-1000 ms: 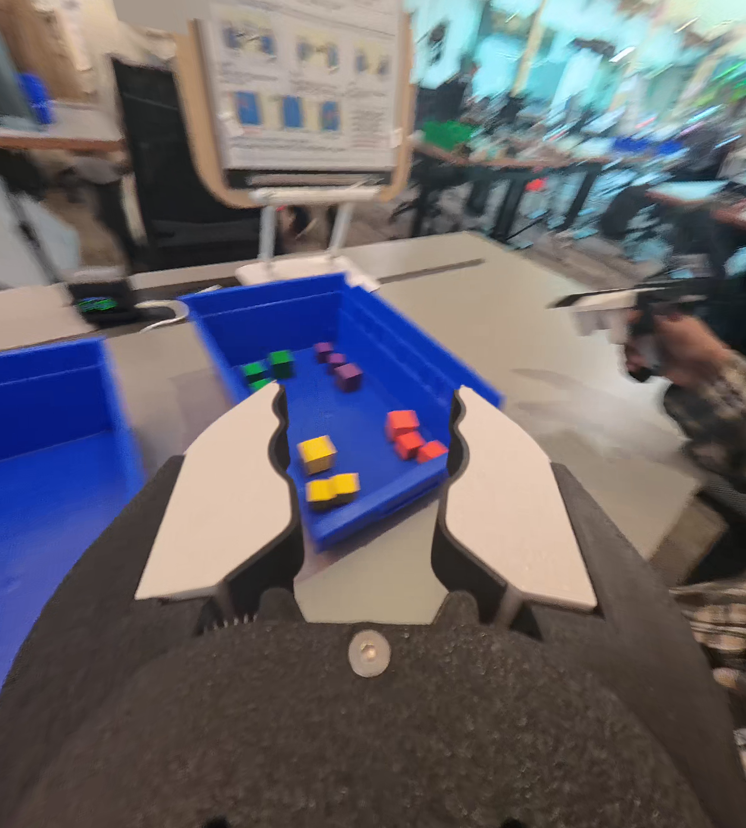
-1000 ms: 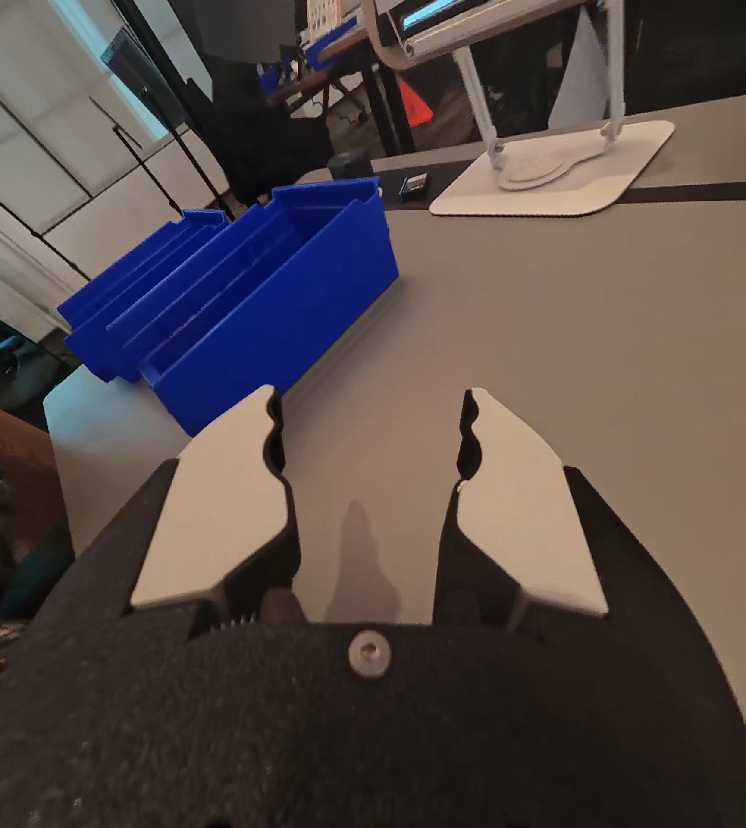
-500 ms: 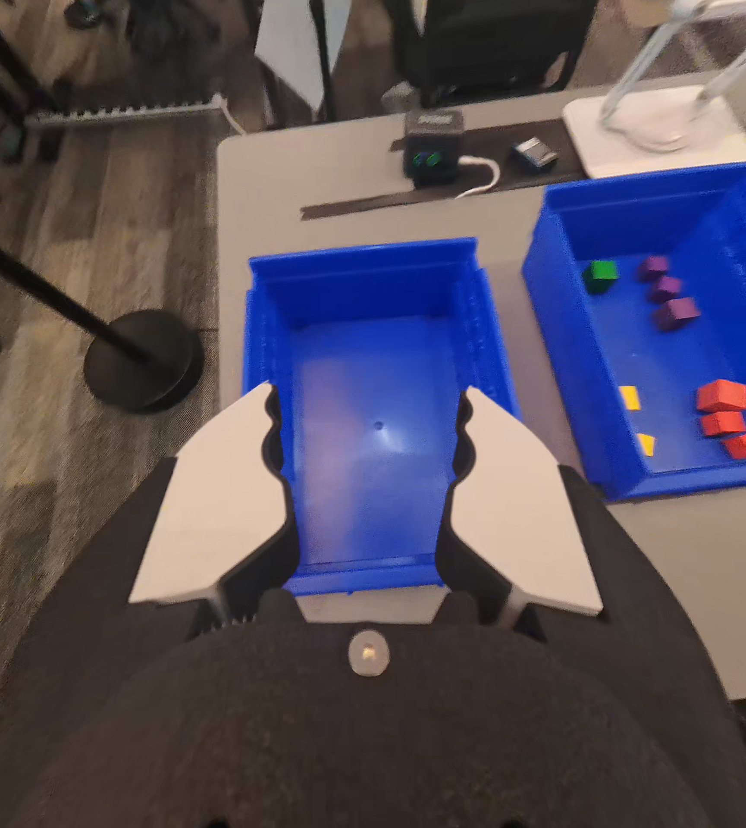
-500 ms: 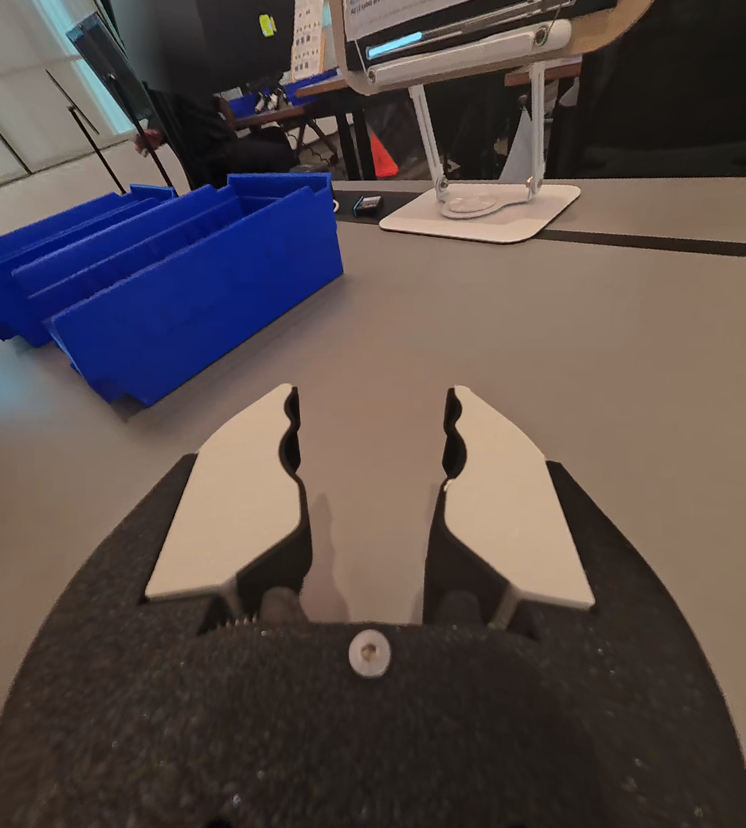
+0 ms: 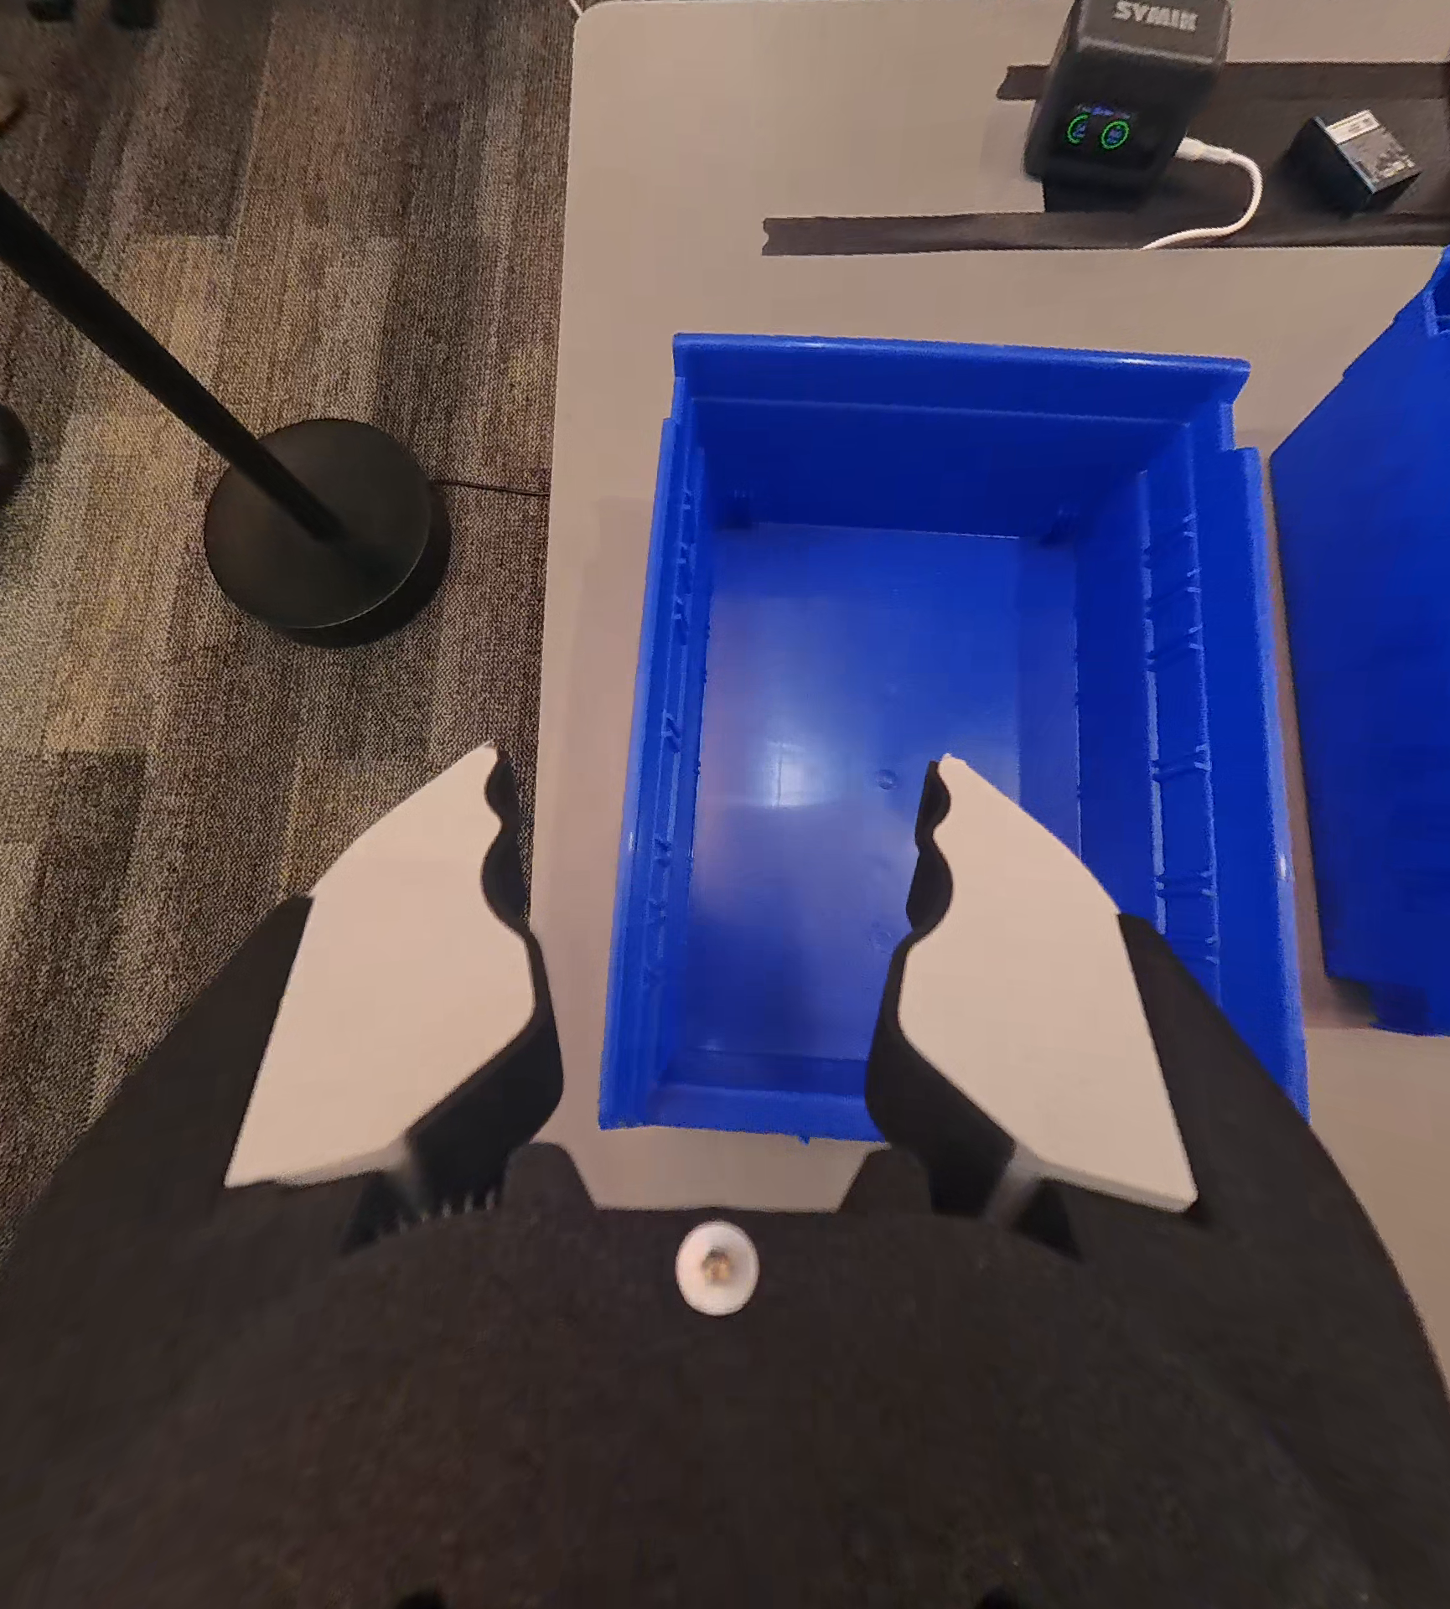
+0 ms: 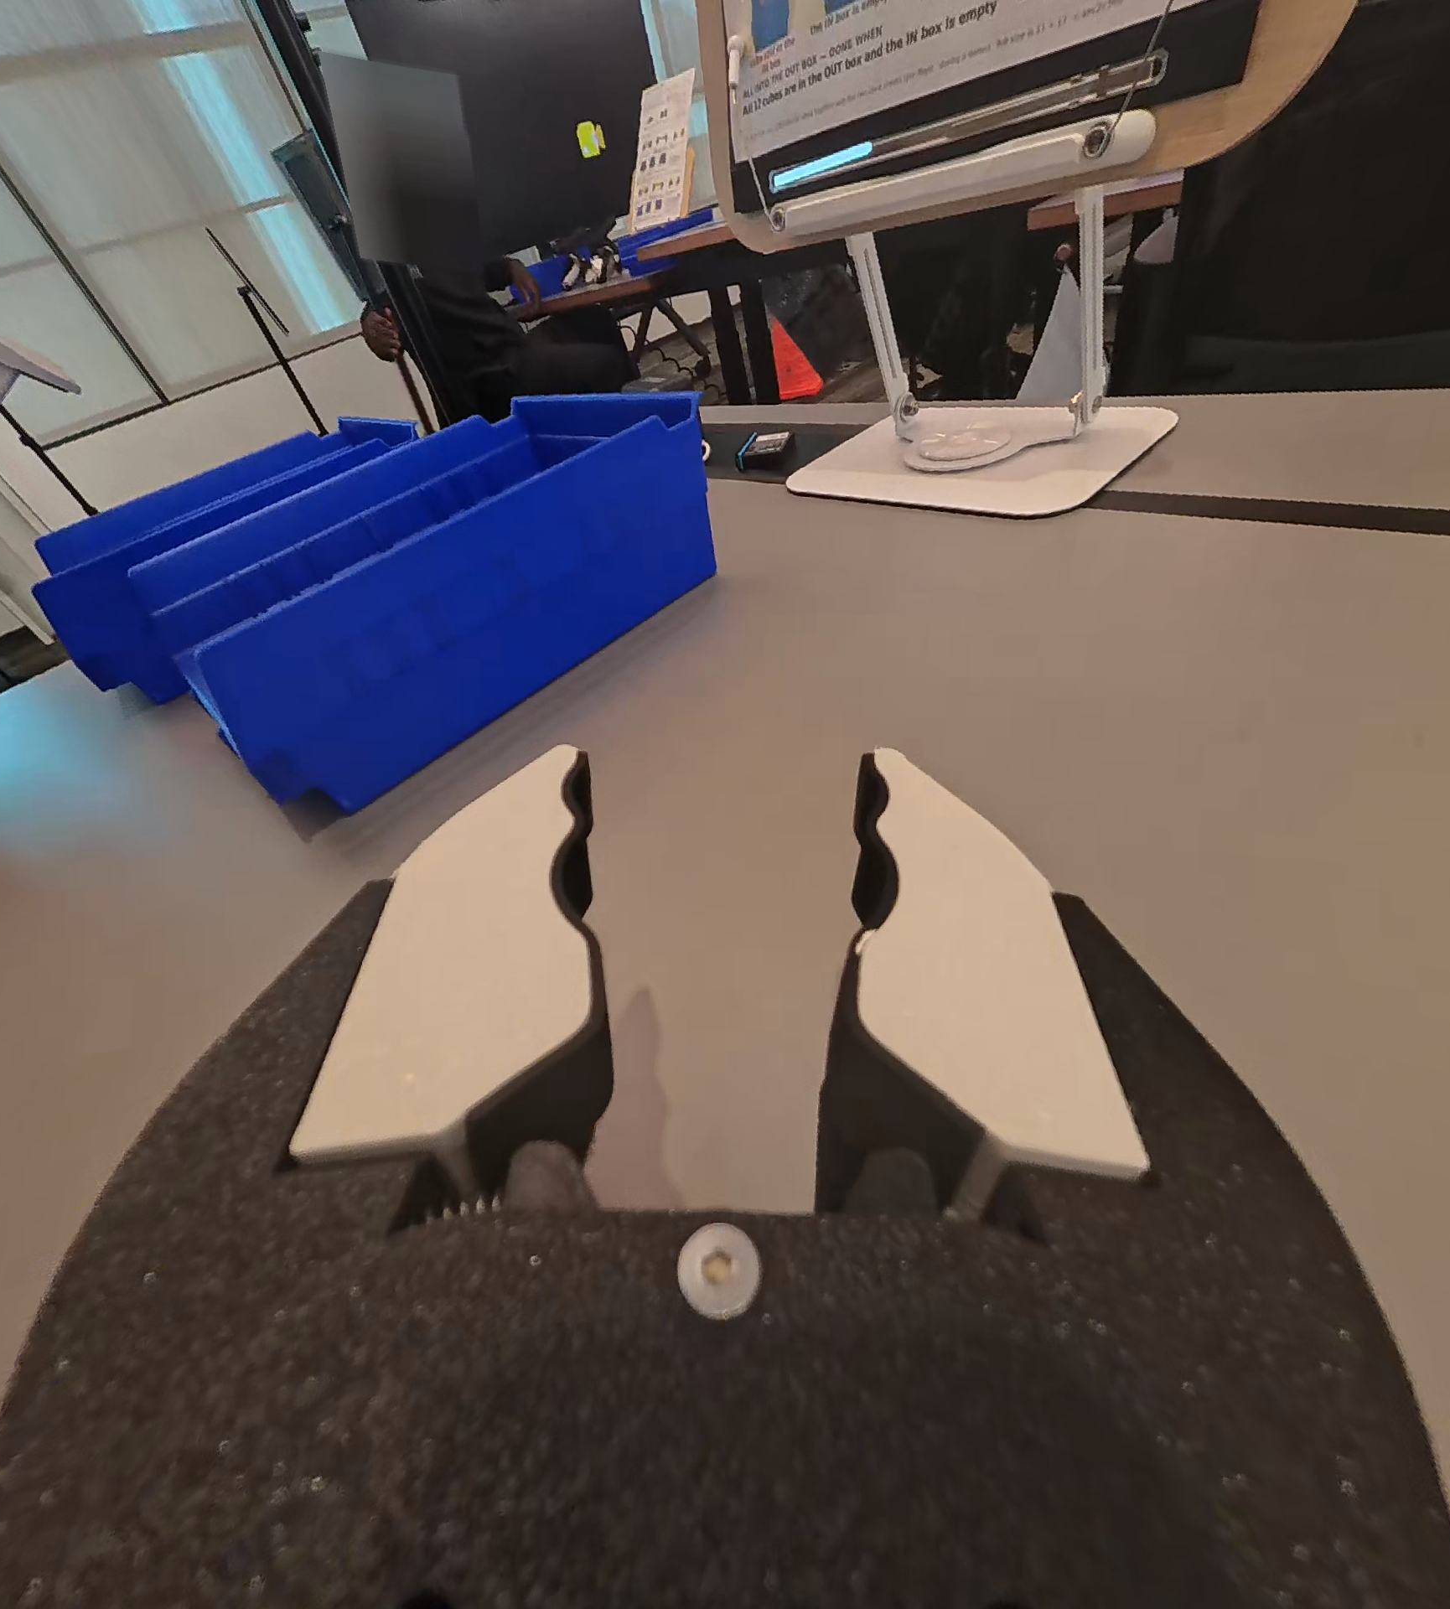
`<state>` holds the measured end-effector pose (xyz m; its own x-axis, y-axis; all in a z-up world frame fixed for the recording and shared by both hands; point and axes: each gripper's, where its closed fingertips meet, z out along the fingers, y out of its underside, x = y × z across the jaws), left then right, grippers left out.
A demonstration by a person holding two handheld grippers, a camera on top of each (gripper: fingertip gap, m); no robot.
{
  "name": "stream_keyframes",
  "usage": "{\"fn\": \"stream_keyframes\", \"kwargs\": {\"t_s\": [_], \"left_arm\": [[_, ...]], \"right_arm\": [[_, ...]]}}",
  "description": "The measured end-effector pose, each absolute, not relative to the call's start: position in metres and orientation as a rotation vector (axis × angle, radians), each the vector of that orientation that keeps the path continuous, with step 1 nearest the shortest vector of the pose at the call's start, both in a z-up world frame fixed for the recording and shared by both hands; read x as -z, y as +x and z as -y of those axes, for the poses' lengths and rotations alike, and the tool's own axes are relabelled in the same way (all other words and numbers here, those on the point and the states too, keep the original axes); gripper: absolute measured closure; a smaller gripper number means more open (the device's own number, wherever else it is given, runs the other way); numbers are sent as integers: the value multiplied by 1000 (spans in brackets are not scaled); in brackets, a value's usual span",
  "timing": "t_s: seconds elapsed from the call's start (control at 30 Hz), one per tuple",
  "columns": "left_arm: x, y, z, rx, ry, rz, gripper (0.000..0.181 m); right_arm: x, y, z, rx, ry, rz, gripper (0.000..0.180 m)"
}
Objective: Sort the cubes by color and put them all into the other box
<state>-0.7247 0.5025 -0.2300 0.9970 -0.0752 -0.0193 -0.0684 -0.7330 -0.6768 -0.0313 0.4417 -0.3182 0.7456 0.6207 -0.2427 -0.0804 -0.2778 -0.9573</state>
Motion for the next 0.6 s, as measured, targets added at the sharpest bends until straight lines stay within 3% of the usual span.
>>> {"fn": "stream_keyframes", "kwargs": {"t_s": [0.6], "left_arm": [[254,-743,-499,-22,-2493,-74,91]], "right_arm": [[318,-35,-440,-779,-1726,436,127]]}}
